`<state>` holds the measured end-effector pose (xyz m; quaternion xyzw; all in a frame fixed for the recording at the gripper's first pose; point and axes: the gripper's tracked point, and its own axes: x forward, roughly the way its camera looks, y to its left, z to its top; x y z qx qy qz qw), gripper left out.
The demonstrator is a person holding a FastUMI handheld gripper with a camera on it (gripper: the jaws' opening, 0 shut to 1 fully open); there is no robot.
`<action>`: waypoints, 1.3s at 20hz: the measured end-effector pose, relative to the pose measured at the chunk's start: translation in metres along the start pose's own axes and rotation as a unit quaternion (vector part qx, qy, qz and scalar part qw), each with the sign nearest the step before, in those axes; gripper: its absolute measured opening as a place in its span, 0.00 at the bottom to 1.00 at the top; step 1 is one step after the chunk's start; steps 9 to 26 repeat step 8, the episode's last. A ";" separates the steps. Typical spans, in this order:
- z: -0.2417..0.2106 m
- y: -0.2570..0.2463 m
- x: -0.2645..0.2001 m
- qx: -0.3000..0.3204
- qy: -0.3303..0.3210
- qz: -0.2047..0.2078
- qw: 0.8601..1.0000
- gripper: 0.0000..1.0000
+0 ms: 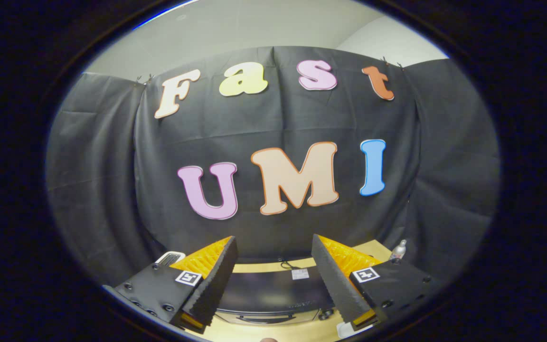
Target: Open the toaster oven, put the food inside, and close the toaster oven door.
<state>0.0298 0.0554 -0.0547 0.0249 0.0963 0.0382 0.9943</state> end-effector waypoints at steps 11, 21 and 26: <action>0.077 -0.015 0.001 -0.003 -0.048 -0.001 0.999 0.99; 0.077 -0.015 0.001 -0.003 -0.048 -0.001 0.999 0.99; 0.077 -0.015 0.001 -0.003 -0.048 -0.001 0.999 0.99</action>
